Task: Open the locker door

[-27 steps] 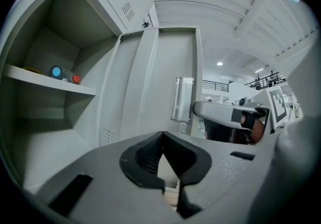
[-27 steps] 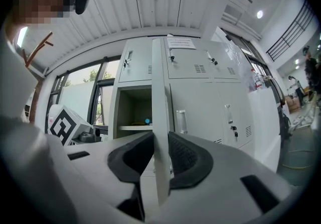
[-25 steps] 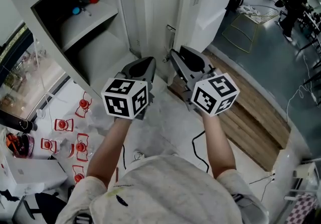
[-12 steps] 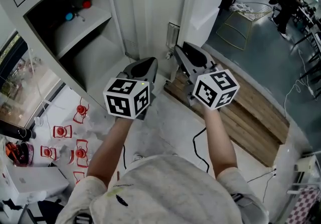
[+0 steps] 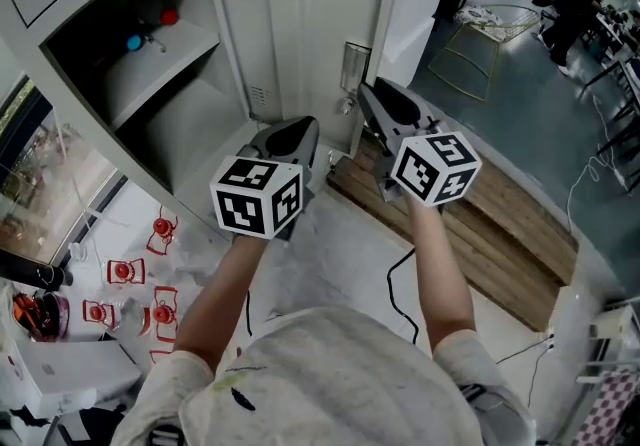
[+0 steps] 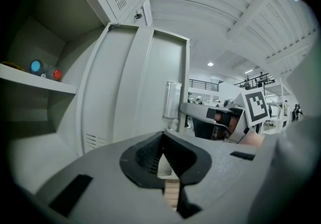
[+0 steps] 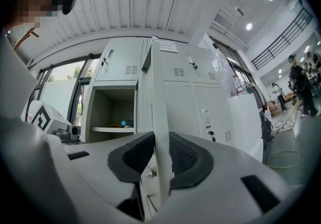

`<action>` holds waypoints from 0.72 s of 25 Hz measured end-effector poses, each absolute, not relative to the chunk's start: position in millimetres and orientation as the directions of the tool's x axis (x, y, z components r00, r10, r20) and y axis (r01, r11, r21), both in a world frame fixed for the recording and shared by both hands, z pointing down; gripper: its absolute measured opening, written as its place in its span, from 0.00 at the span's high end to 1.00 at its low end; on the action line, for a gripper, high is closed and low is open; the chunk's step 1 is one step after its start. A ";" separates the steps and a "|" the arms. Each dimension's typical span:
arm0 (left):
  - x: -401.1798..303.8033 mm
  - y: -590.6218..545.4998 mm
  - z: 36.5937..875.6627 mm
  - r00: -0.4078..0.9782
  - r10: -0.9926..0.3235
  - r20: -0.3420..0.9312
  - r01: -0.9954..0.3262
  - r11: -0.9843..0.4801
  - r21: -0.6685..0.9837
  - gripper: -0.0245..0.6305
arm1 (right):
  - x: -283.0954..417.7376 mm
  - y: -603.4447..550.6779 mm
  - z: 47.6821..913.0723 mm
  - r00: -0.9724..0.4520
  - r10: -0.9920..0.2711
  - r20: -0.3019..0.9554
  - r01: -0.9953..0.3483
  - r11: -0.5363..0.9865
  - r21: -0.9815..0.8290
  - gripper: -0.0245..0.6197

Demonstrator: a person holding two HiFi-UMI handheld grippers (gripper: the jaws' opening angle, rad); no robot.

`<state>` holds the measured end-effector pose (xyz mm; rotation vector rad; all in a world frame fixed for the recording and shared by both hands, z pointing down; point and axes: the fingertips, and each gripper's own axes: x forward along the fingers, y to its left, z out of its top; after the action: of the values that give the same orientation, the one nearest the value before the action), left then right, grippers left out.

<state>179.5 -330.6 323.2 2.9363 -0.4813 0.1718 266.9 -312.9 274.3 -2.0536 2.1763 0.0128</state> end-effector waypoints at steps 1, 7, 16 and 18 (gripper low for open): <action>180.6 -331.6 323.0 0.942 -0.305 0.139 -0.323 -0.936 0.138 0.95 | 269.7 -314.2 274.3 -0.047 -0.992 -0.114 -0.994 0.058 -0.098 0.82; 185.8 -336.9 319.7 0.946 -0.293 0.138 -0.310 -0.942 0.129 0.95 | 284.2 -322.5 272.3 -0.004 -0.994 -0.114 -0.994 0.016 -0.107 0.82; 186.7 -342.8 321.4 0.950 -0.281 0.138 -0.297 -0.947 0.120 0.95 | 297.0 -331.1 273.3 0.070 -0.992 -0.107 -0.995 -0.062 -0.083 0.82; 186.0 -343.5 322.3 0.950 -0.279 0.141 -0.296 -0.948 0.119 0.95 | 297.7 -331.5 273.2 0.083 -0.991 -0.107 -0.994 -0.074 -0.079 0.82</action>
<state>186.0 -343.5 322.3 2.9649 -0.4389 0.1839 297.7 -331.5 273.2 -2.2110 2.0431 0.0376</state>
